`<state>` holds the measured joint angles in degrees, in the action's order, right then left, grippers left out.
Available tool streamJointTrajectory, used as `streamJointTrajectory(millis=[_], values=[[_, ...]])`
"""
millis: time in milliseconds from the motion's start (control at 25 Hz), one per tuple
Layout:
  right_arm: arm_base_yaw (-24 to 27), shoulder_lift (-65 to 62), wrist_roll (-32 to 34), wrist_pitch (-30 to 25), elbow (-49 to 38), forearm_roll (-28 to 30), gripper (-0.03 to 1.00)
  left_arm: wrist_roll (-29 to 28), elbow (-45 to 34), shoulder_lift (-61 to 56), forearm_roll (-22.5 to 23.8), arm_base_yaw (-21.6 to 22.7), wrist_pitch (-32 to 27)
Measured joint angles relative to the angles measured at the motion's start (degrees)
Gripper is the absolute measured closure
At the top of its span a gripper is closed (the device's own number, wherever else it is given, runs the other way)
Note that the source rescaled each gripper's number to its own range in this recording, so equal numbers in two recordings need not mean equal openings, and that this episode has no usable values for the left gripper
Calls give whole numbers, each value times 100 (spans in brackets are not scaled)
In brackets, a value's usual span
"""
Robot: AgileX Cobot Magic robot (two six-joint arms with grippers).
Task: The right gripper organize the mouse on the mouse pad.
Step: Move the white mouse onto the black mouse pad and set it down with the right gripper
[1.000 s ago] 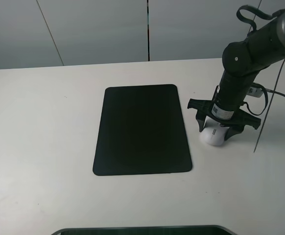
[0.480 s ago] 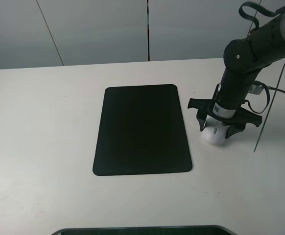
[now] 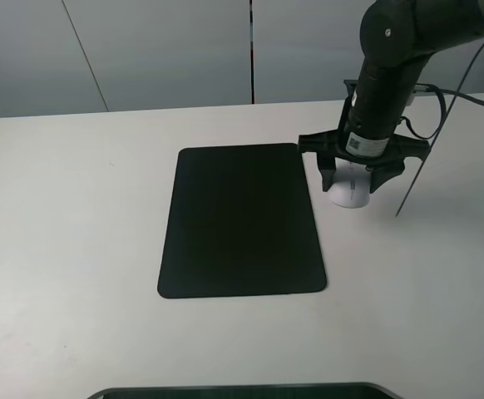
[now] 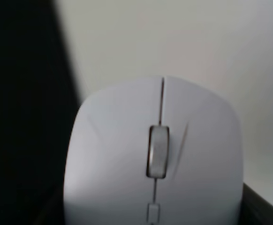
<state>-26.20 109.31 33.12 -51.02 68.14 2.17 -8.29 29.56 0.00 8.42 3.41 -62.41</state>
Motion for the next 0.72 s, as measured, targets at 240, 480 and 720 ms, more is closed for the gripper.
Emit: streamJointTrajectory(millis=[240, 480, 720], values=[[-660, 417, 0, -348, 748, -32, 96, 0, 0, 0, 0, 0, 0], [-1283, 1066, 0, -562, 1581, -32, 97, 0, 0, 0, 0, 0, 0], [-1669, 1589, 142, -584, 2273, -47, 97, 0, 0, 0, 0, 0, 0]])
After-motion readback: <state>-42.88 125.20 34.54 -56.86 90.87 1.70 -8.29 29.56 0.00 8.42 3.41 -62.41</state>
